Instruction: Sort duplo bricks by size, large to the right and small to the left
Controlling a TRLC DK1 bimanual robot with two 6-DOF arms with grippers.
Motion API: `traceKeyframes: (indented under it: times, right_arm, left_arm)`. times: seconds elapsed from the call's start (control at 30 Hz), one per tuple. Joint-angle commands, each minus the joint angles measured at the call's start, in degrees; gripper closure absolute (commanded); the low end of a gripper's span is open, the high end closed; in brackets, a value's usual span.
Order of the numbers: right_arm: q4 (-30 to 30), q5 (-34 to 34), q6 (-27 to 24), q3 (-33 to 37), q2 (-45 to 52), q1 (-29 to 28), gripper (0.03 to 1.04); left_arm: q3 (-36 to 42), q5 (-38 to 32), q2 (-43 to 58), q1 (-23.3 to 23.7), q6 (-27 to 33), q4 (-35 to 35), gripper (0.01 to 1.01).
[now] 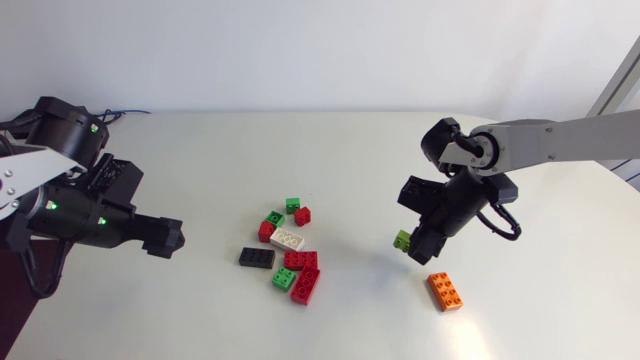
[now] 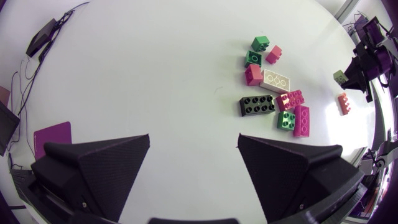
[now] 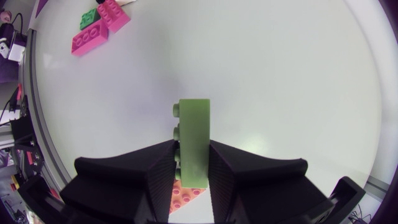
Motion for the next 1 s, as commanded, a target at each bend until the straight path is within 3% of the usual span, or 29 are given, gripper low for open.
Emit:
traceKeyframes:
  times: [0.0, 0.6, 0.8, 0.97]
  right_arm:
    - [1.7, -0.15, 1.31, -1.18, 0.66, -1.16, 1.01]
    - [8.55, 0.82, 2.98, -6.01, 6.02, -1.78, 1.01]
    - [8.2, 0.82, 3.77, -5.57, 6.55, -1.51, 0.64]
    - [6.0, 0.73, 4.39, -3.11, 5.76, -1.51, 0.51]
  left_arm:
    - [-1.59, 0.83, -1.09, -0.28, -0.54, 0.25, 0.043]
    - [-2.29, 1.09, -2.67, -0.45, -0.37, 0.25, 0.043]
    - [-2.29, 1.18, -2.67, -0.45, -0.37, 0.25, 0.043]
    - [-2.21, 1.18, -2.67, -0.45, -0.28, 0.25, 0.043]
